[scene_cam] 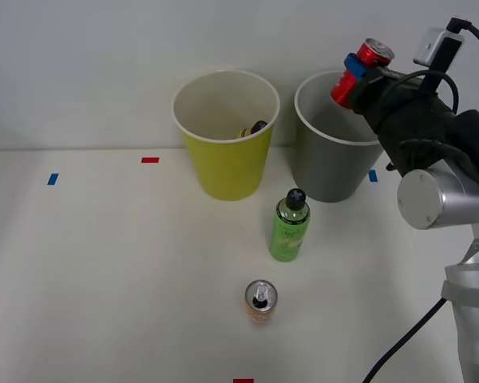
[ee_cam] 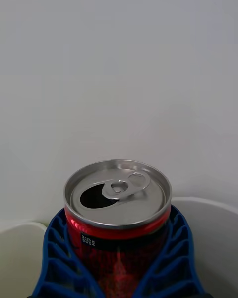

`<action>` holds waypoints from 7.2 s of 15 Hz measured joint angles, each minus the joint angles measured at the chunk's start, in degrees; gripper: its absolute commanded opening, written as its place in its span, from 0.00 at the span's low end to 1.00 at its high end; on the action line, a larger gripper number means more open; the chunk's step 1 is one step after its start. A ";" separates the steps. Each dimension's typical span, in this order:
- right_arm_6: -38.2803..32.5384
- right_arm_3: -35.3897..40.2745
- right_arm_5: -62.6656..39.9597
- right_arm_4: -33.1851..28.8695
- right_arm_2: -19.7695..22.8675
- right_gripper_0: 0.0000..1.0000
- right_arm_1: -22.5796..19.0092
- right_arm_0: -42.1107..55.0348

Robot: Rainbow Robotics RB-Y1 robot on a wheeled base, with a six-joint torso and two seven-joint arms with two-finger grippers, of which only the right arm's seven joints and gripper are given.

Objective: Put cans in the gray bin, plastic bottles in the light green bin

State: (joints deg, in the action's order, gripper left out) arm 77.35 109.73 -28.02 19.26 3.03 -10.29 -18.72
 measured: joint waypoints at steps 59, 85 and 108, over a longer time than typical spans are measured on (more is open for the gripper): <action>3.83 17.47 22.62 -11.73 -4.48 1.00 4.14 51.02; -36.53 -10.09 65.01 -48.04 2.72 1.00 11.30 56.82; -2.10 -10.08 73.37 -21.79 -1.69 1.00 11.29 66.54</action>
State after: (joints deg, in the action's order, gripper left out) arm 75.25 99.65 45.35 -2.53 1.34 1.00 47.82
